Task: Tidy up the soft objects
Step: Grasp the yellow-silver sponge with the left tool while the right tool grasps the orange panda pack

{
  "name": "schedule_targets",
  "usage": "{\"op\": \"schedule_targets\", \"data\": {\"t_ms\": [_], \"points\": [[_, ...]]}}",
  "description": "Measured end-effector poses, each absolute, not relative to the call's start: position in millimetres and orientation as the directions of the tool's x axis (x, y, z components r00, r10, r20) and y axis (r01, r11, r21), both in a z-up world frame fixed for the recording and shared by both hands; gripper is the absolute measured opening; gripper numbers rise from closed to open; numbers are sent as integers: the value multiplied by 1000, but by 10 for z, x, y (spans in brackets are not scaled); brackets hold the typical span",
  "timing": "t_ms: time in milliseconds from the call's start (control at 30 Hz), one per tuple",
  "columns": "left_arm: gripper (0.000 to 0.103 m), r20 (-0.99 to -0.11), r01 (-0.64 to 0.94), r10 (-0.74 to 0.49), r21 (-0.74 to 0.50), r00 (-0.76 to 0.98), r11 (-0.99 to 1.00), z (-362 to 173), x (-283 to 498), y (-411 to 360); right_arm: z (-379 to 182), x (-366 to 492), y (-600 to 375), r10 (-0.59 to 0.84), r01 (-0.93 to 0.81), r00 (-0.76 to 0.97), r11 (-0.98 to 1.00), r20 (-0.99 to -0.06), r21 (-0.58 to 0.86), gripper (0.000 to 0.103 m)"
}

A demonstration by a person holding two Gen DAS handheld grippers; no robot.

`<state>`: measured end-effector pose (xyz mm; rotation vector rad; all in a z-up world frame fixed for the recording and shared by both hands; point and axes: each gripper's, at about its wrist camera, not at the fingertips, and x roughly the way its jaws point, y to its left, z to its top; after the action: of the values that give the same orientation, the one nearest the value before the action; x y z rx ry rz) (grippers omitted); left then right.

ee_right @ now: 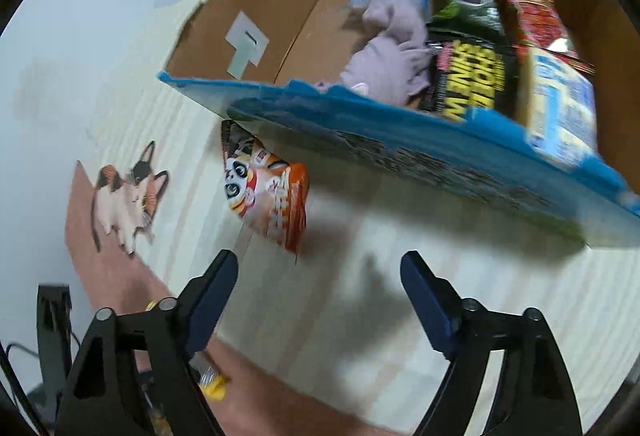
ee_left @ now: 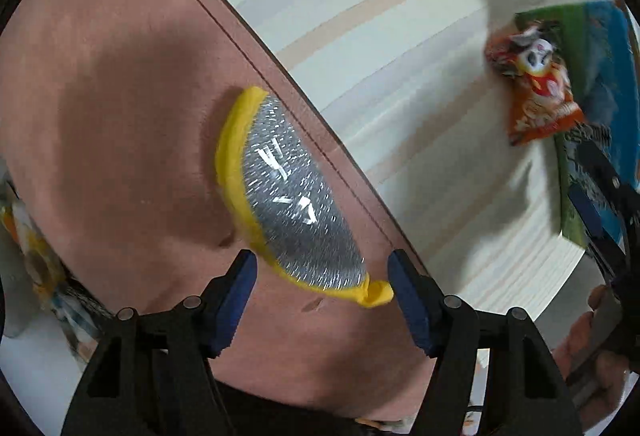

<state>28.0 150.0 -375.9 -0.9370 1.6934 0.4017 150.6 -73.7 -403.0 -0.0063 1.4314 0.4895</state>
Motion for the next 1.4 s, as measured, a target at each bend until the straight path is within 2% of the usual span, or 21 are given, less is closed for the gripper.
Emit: {"op": "schedule_targets", "data": {"t_ms": [133, 200, 233, 300, 467, 633, 867, 967, 1033, 1067, 1100, 1233, 1267, 1400], "points": [[65, -937, -733, -333, -153, -106, 663, -3816, 380, 1475, -4195, 1620, -534, 325, -327, 72, 901, -943, 286, 78], [65, -943, -722, -310, -133, -118, 679, -3827, 425, 1472, -4265, 1659, -438, 313, -337, 79, 902, -946, 270, 65], [65, -945, -718, -304, -127, -121, 684, -3830, 439, 1472, -4269, 1672, -407, 322, -339, 81, 899, -943, 278, 62], [65, -947, -711, -293, -115, -132, 693, -3831, 443, 1468, -4258, 1664, -336, 332, -356, 94, 891, -938, 280, 37], [65, -951, -692, -271, -93, -152, 715, -3836, 449, 1485, -4152, 1502, -340, 318, -366, 127, 895, -940, 253, 35], [65, -945, -682, -282, -98, -164, 725, -3883, 480, 1463, -4071, 1178, -763, 324, -285, 125, 917, -938, 279, 34], [65, -944, -633, -269, -93, -189, 769, -3975, 630, 1191, -4203, 564, -1625, 324, -42, 74, 946, -943, 322, 33], [65, -945, -609, -258, -87, -199, 788, -3976, 710, 1099, -4299, 418, -1749, 338, -8, 1, 941, -941, 338, 34], [62, -950, -586, -241, -81, -199, 806, -3966, 783, 1058, -4351, 375, -1770, 361, -9, -66, 932, -930, 362, 46], [56, -953, -566, -221, -68, -206, 822, -3956, 820, 1013, -4334, 365, -1788, 378, -16, -82, 925, -922, 380, 62], [55, -957, -546, -201, -56, -210, 836, -3929, 871, 986, -4276, 367, -1813, 384, -29, -76, 922, -920, 387, 71], [55, -975, -405, -55, 37, -214, 914, -3845, 1081, 826, -4015, 501, -1797, 329, -134, -29, 935, -944, 330, 73], [55, -976, -368, -23, 60, -218, 928, -3843, 1123, 782, -3970, 556, -1777, 313, -165, -18, 936, -950, 311, 76], [55, -970, -189, 121, 162, -212, 968, -3840, 1346, 537, -4035, 789, -1459, 241, -303, -49, 921, -969, 244, 77]]}}
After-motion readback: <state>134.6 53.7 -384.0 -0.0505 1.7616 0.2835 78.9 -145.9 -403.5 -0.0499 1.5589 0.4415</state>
